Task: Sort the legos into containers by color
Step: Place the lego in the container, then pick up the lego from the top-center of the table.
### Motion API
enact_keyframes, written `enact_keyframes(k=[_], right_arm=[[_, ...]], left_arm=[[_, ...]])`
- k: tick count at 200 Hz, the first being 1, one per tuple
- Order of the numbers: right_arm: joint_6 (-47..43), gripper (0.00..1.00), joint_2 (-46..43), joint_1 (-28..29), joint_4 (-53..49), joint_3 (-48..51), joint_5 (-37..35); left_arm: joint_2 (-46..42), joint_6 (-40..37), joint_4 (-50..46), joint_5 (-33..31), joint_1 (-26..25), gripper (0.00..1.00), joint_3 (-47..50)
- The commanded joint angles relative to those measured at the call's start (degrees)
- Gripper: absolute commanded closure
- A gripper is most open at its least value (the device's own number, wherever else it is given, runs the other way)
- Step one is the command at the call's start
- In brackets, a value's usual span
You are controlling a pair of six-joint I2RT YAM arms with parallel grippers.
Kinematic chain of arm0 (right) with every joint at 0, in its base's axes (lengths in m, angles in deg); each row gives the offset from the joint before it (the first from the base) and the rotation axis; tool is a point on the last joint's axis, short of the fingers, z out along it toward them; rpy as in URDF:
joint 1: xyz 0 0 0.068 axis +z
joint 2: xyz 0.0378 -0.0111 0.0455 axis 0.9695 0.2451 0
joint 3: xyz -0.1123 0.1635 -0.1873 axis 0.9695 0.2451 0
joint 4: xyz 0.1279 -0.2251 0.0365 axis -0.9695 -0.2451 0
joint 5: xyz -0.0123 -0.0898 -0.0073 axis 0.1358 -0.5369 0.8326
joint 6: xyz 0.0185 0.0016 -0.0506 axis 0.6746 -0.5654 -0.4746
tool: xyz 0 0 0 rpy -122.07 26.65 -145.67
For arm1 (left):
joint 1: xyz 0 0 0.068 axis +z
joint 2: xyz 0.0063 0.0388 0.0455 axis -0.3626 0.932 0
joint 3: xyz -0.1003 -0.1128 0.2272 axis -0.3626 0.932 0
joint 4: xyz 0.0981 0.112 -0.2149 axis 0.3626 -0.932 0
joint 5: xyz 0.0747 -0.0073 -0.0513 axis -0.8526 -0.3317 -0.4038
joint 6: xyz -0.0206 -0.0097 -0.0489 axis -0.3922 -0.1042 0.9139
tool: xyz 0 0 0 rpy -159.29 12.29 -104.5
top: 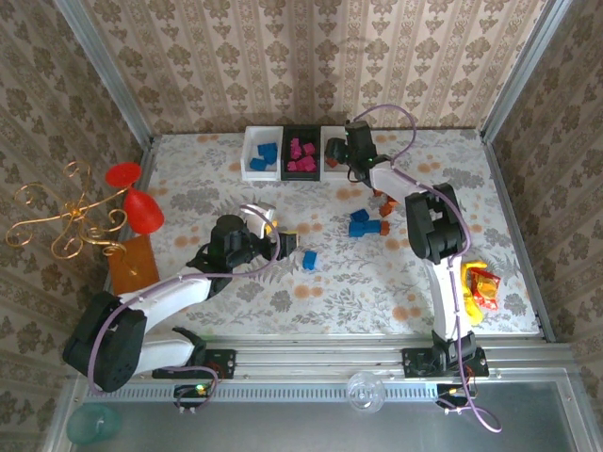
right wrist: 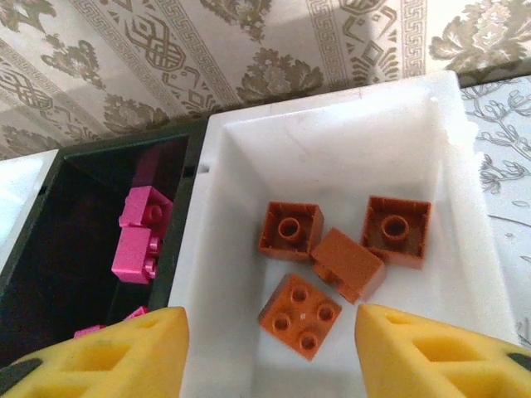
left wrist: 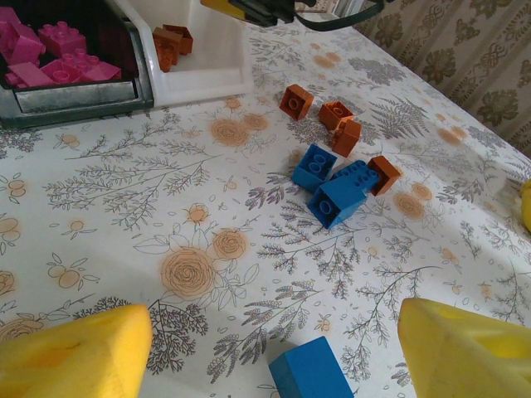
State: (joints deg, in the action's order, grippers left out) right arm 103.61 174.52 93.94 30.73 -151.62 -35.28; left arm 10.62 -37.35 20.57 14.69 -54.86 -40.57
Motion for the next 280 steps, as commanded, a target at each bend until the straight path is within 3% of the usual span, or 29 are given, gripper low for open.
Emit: enact_keyframes(k=[1, 45, 69, 129, 236, 280], right_arm=[[-2.9, 0.39, -9.8, -0.1, 1.0, 6.8, -0.3], [-8.2, 0.27, -24.3, -0.5, -1.1, 26.8, -5.0], [-10.3, 0.22, -27.1, -2.5, -5.5, 30.8, -7.7], [-8.9, 0.23, -17.7, -8.4, -17.0, 21.0, -2.2], [-7.1, 0.47, -6.1, -8.8, -26.3, 8.2, 2.7], [-7.0, 0.53, -3.2, -8.8, -27.8, 6.1, 3.5]], left_arm=[[-1.4, -0.9, 0.3, 1.5, 0.1, 0.21, 0.4], [0.3, -2.7, -1.7, 0.9, -3.7, 0.21, -2.0], [2.7, -3.8, -2.4, 0.0, -5.9, 0.22, -3.4], [4.1, -4.5, -3.0, -1.4, -6.8, 0.22, -4.0], [2.8, -5.6, -4.2, -2.2, -6.8, 0.22, -3.8], [2.8, -5.8, -4.3, -2.3, -6.8, 0.22, -3.8]])
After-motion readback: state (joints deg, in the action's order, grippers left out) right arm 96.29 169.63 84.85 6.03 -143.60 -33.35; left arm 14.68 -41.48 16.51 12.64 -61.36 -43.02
